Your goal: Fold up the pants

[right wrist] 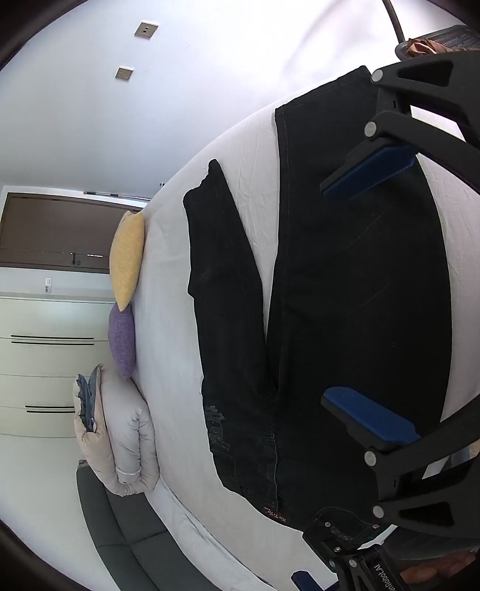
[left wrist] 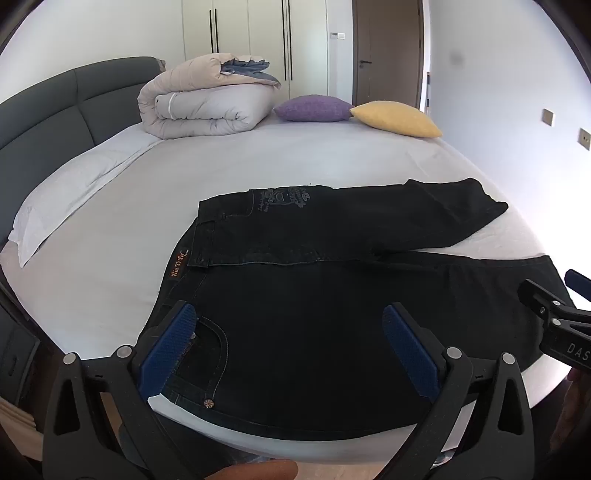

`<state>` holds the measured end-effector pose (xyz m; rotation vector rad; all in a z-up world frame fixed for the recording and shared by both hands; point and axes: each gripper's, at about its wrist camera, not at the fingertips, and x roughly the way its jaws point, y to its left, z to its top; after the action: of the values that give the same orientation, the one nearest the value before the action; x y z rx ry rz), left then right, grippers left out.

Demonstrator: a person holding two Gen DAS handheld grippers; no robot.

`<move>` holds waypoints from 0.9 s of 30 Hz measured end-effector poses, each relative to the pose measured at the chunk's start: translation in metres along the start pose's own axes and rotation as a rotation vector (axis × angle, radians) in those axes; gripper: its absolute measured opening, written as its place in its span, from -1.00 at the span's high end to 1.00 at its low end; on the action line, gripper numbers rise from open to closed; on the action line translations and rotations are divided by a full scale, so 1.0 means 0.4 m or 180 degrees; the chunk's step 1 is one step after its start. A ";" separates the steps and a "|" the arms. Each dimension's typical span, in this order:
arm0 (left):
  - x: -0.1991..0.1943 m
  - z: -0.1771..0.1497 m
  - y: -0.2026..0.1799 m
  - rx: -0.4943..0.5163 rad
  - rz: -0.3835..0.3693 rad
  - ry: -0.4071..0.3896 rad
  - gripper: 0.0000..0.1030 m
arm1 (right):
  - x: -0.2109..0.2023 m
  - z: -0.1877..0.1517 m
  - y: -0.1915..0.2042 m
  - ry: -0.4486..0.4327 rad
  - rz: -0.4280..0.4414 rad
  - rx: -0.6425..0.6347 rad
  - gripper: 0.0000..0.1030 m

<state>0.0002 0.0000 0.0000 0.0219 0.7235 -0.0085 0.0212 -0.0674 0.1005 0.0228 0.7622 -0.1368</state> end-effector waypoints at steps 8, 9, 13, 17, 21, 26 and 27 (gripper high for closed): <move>-0.001 0.000 0.001 0.0001 0.0014 -0.0013 -1.00 | 0.002 -0.004 0.003 -0.0006 0.0007 -0.0015 -1.00; -0.001 0.000 0.002 -0.0002 0.0011 -0.0012 -1.00 | 0.001 -0.004 0.012 -0.0004 -0.0003 -0.0029 -1.00; -0.001 0.000 0.000 0.0009 0.0011 -0.0009 -1.00 | 0.003 -0.007 0.010 0.0002 0.0002 -0.0039 -1.00; -0.001 0.000 0.000 0.0009 0.0014 -0.0007 -1.00 | 0.010 -0.017 0.025 0.0010 0.0006 -0.0038 -1.00; 0.000 0.000 0.000 0.0011 0.0014 -0.0006 -1.00 | 0.009 -0.016 0.025 0.0013 0.0003 -0.0039 -1.00; 0.000 0.000 0.000 0.0011 0.0013 -0.0002 -1.00 | 0.012 -0.017 0.026 0.0019 0.0007 -0.0034 -1.00; 0.000 0.000 0.001 0.0011 0.0012 0.0000 -1.00 | 0.012 -0.018 0.029 0.0019 0.0011 -0.0030 -1.00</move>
<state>0.0002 0.0002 0.0001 0.0265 0.7233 -0.0061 0.0212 -0.0561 0.0916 0.0154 0.7686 -0.1300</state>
